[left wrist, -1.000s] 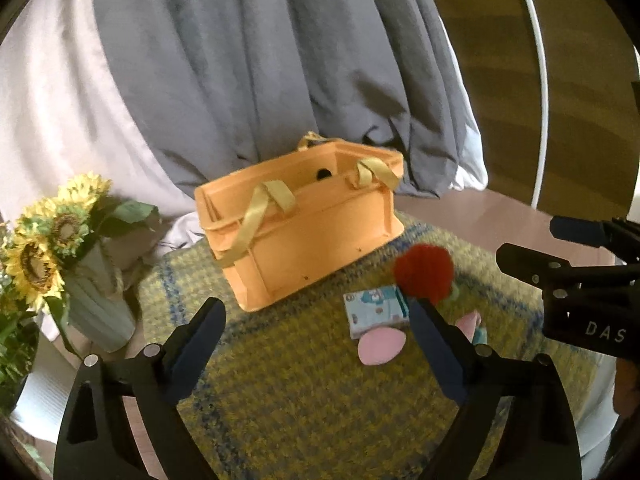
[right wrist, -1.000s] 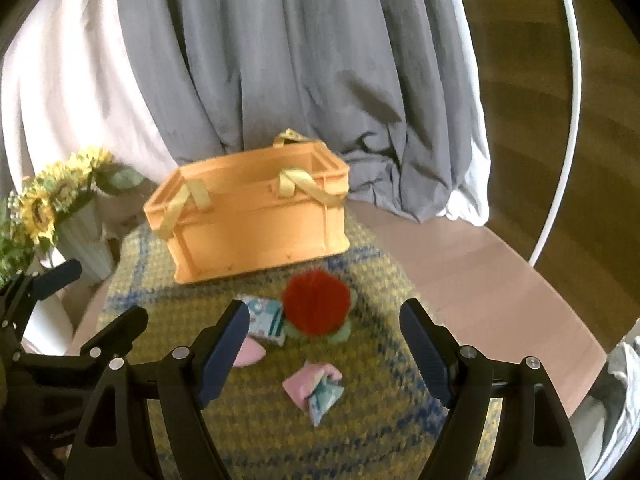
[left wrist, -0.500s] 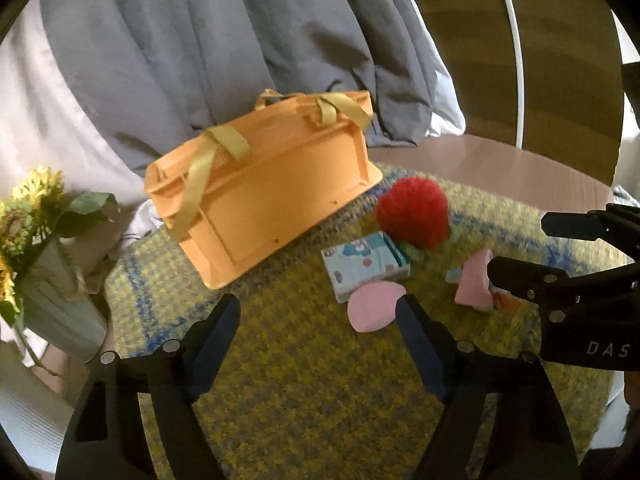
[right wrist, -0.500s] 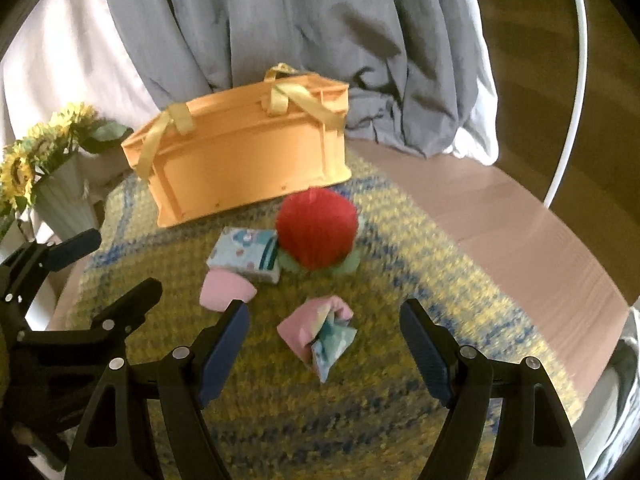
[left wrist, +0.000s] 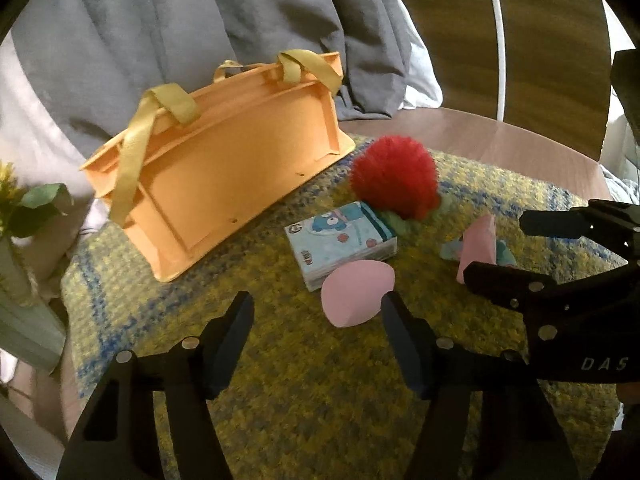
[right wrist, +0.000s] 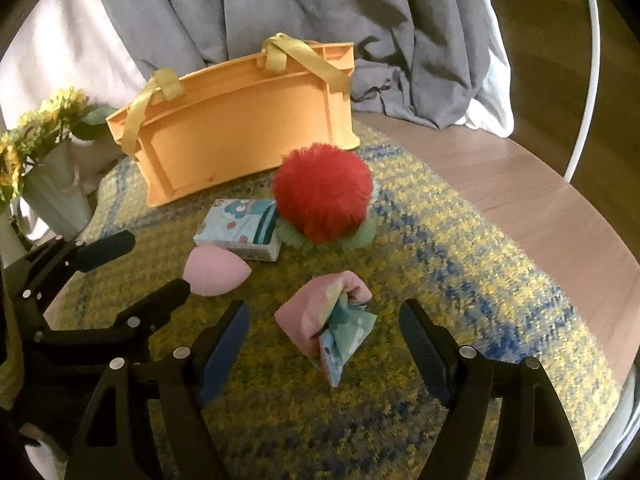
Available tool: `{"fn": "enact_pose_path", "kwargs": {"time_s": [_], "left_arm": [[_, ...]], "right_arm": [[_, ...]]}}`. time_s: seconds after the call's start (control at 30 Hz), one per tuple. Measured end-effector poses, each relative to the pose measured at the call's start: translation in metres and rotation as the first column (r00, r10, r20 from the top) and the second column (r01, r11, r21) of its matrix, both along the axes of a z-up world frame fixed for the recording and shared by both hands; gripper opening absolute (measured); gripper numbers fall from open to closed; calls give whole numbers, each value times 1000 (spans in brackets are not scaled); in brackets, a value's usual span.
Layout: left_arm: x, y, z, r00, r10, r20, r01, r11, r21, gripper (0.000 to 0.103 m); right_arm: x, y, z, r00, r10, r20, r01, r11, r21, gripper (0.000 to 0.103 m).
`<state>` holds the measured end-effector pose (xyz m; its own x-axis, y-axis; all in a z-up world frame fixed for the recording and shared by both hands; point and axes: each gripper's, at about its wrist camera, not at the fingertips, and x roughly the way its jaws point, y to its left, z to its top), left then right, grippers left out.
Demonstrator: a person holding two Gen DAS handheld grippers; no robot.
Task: Organize soft objects
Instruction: 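Grasp the pink sponge with the left tool while the right tool grasps the pink-blue cloth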
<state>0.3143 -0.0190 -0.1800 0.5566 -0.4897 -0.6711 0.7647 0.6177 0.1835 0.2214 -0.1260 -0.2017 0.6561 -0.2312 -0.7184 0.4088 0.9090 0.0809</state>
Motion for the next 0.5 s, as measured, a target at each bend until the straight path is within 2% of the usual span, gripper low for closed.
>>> {"fn": "enact_pose_path", "kwargs": {"time_s": [0.3,0.5], "left_arm": [[6,-16,-13,998,-62,-30,63,998,23,58],[10,-26,-18,994,-87,-65,89,995,38,55]], "right_arm": [[4,-9,-14,1000,-5,-23,6,1000,30,74],[7,-13,-19,999,26,-22,-25,998,50,63]]}}
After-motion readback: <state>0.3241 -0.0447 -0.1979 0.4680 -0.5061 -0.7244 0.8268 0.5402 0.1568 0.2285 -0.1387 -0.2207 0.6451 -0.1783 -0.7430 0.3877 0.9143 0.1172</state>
